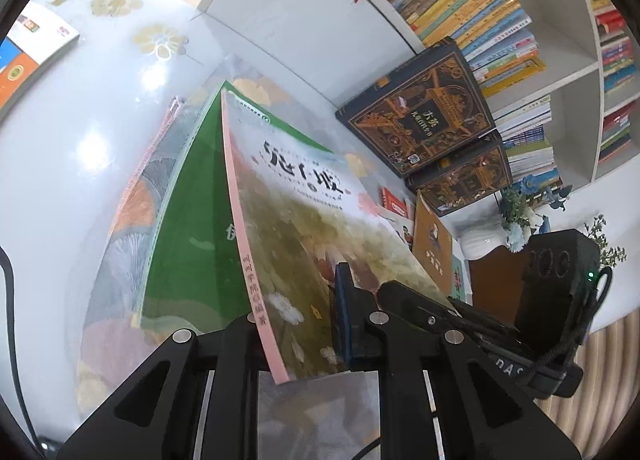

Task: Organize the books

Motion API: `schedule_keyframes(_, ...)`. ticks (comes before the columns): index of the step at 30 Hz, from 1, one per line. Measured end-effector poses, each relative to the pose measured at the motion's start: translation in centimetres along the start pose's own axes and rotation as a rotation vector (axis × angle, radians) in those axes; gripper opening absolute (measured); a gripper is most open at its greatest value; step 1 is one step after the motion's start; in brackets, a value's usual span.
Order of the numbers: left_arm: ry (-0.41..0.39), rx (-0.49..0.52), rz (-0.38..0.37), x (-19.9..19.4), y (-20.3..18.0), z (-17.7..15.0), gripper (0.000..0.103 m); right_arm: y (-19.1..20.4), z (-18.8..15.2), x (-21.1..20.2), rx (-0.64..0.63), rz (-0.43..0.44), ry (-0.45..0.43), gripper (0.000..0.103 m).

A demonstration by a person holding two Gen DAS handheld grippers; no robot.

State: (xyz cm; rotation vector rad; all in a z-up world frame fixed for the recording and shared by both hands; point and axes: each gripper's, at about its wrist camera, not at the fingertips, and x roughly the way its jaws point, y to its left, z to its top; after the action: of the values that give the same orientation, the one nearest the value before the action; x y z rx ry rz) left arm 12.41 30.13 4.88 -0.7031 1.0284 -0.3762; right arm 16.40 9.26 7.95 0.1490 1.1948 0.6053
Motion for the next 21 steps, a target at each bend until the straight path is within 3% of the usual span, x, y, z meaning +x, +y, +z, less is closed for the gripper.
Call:
schedule_keyframes(5,0.024,-0.038,0.032,0.3,2.1,0.6,0.015,-1.0,0.2,2.0,0.064,0.006,0.036,0.033)
schedule_keyframes(13,-0.015,-0.168,0.063,-2.0,6.7,0.2,0.015,-0.2,-0.8,4.3,0.062,-0.002,0.097,0.033)
schedule_keyframes(21,-0.045,-0.176,0.091,-4.6,7.2,-0.6,0.018,1.4,-1.9,4.7,0.02,-0.022,0.127,0.036)
